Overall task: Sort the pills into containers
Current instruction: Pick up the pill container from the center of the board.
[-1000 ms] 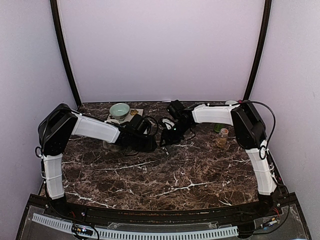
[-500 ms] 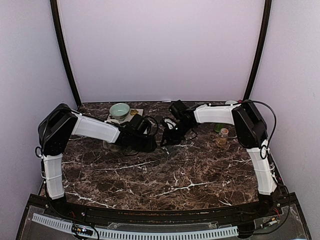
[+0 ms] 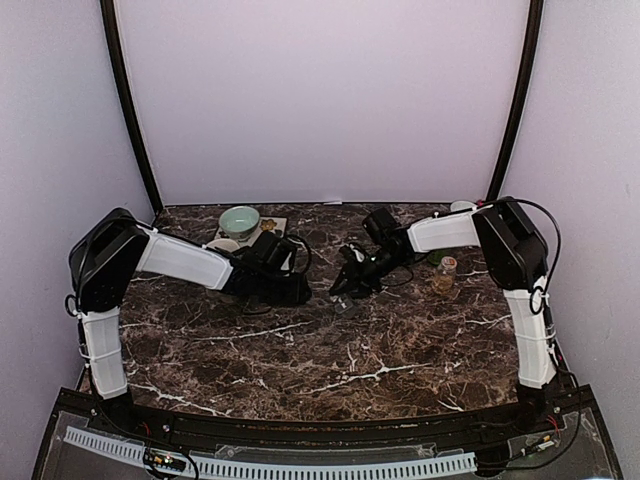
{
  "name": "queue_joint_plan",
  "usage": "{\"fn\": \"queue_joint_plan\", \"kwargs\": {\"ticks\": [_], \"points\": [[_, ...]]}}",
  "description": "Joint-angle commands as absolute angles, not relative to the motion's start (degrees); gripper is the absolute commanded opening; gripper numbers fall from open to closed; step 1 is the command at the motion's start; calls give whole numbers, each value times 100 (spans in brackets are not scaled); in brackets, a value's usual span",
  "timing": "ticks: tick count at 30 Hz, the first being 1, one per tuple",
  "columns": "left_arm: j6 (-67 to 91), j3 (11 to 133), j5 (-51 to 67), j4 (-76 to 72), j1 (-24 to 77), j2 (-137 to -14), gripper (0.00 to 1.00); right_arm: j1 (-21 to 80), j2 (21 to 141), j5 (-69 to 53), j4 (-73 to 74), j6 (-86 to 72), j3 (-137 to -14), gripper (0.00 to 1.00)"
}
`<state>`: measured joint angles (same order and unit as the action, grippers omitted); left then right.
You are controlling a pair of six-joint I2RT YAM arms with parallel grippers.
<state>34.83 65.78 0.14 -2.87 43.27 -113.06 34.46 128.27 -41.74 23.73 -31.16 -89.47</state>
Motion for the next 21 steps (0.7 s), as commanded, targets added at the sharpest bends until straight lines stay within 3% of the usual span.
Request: {"fn": "queue_joint_plan", "kwargs": {"ticks": [1,4,10,21], "points": [[3409,6189,310,62,4298,-11130,53,3371,12497,-5150,1127,-4118,-8431,19],[3366,6049,473,-180,4302,-11007,54,3355,12382,-5426,236,-4522,-8109,18],[3304,5817,696,-531,4299,-10729,55,3351,12228,-6158,-2480,-6815,-7406,20],[3295,5625,696,-742,4298,-10142,56,3420,12373,-6211,-6324,-9808,-6697,23]]}}
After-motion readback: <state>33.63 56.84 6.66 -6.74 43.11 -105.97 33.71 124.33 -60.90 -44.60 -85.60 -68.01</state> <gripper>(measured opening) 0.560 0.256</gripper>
